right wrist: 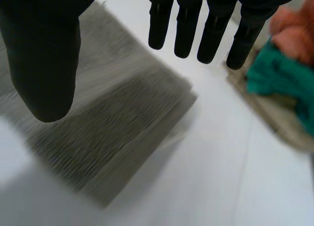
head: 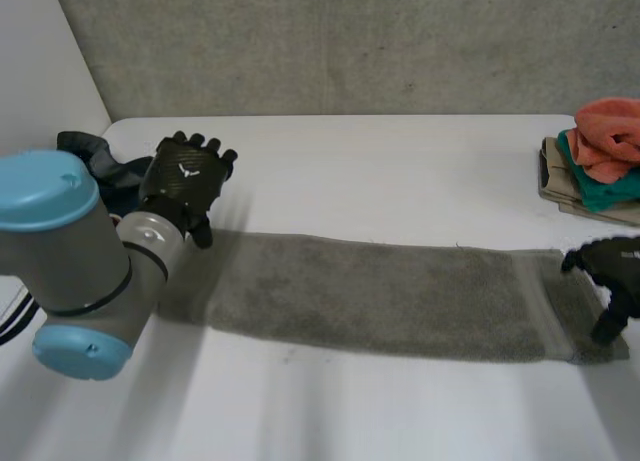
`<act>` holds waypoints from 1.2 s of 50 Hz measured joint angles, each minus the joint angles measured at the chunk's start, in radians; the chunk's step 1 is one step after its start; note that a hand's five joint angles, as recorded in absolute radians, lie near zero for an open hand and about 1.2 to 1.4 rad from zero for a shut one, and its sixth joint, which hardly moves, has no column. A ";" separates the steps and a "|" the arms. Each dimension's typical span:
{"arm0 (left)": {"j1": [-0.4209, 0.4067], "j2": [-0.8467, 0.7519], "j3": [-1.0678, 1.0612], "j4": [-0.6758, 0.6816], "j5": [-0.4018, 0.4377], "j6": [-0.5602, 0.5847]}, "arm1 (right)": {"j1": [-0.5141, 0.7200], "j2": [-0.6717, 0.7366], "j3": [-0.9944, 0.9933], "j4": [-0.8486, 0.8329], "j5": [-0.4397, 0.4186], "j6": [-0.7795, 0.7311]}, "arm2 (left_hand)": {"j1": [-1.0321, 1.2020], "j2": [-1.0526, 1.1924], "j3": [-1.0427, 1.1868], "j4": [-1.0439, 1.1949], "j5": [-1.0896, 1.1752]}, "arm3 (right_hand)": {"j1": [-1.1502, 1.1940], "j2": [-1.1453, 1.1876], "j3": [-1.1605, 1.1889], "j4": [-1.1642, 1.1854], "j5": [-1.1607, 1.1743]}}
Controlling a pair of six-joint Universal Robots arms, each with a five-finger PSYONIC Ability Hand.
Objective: Fold the laundry.
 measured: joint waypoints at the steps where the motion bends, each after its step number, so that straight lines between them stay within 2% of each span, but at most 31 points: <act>1: 0.000 0.002 -0.010 0.008 0.004 -0.002 | -0.018 -0.004 0.027 -0.013 -0.017 -0.005 | 0.000 0.000 0.000 0.000 0.000 | 0.011 0.008 0.011 0.016 0.013; 4: 0.000 0.002 -0.034 0.034 0.014 -0.004 | -0.063 -0.004 0.109 -0.081 -0.064 -0.023 | 0.000 0.000 0.000 0.000 0.000 | 0.030 0.037 0.033 0.039 0.037; 11: 0.002 -0.010 -0.043 0.049 0.017 -0.002 | -0.091 0.015 0.199 -0.217 -0.109 -0.039 | 0.000 0.000 0.000 0.000 0.000 | 0.055 0.064 0.053 0.064 0.061; 13: 0.002 -0.012 -0.042 0.049 0.016 -0.002 | -0.091 0.028 0.213 -0.256 -0.116 -0.040 | 0.000 0.000 0.000 0.000 0.000 | 0.129 0.147 0.132 0.136 0.123; 16: 0.002 -0.016 -0.041 0.050 0.016 -0.002 | -0.089 0.059 0.221 -0.317 -0.122 -0.041 | 0.000 0.000 0.000 0.000 0.000 | 0.461 0.484 0.460 0.456 0.426; 17: 0.002 -0.017 -0.041 0.050 0.015 -0.002 | -0.089 0.070 0.221 -0.333 -0.121 -0.042 | 0.000 0.000 0.000 0.000 0.000 | 0.620 0.645 0.617 0.614 0.598; 19: 0.003 -0.018 -0.040 0.051 0.015 -0.002 | -0.091 0.087 0.218 -0.362 -0.113 -0.043 | 0.000 0.000 0.000 0.000 0.000 | 0.684 0.753 0.725 0.725 0.696; 27: 0.001 -0.009 -0.050 0.056 0.013 -0.003 | -0.176 0.096 0.178 -0.433 -0.029 -0.070 | 0.000 0.000 0.000 0.000 0.000 | 0.684 0.763 0.752 0.759 0.704; 34: 0.014 0.027 -0.071 0.056 0.013 -0.003 | -0.306 0.083 0.108 -0.425 0.001 -0.250 | 0.000 0.000 0.000 0.000 0.000 | 0.684 0.763 0.752 0.760 0.707; 36: 0.020 0.034 -0.075 0.056 0.013 -0.003 | -0.307 0.078 0.093 -0.424 0.001 -0.282 | 0.000 0.000 0.000 0.000 0.000 | 0.684 0.763 0.753 0.760 0.711; 38: 0.030 0.045 -0.079 0.056 0.013 -0.003 | -0.267 0.063 0.070 -0.425 0.000 -0.318 | 0.000 0.000 0.000 0.000 0.000 | 0.684 0.763 0.756 0.761 0.714; 42: 0.039 0.062 -0.084 0.055 0.011 -0.006 | -0.108 0.038 0.035 -0.448 -0.003 -0.337 | 0.000 0.000 0.000 0.000 0.000 | 0.684 0.763 0.756 0.761 0.718; 49: 0.043 0.105 -0.104 0.054 0.012 -0.034 | 0.361 0.030 -0.009 -0.617 -0.011 -0.330 | 0.000 0.000 0.000 0.000 0.000 | 0.684 0.763 0.756 0.762 0.718; 56: 0.041 0.121 -0.121 0.054 0.012 -0.048 | 0.765 0.196 -0.069 -0.740 -0.046 -0.351 | 0.000 0.000 0.000 0.000 0.000 | 0.684 0.763 0.757 0.762 0.718; 60: 0.037 0.121 -0.129 0.054 0.012 -0.049 | 0.896 0.310 -0.103 -0.727 -0.061 -0.384 | 0.000 0.000 0.000 0.000 0.000 | 0.684 0.763 0.757 0.762 0.719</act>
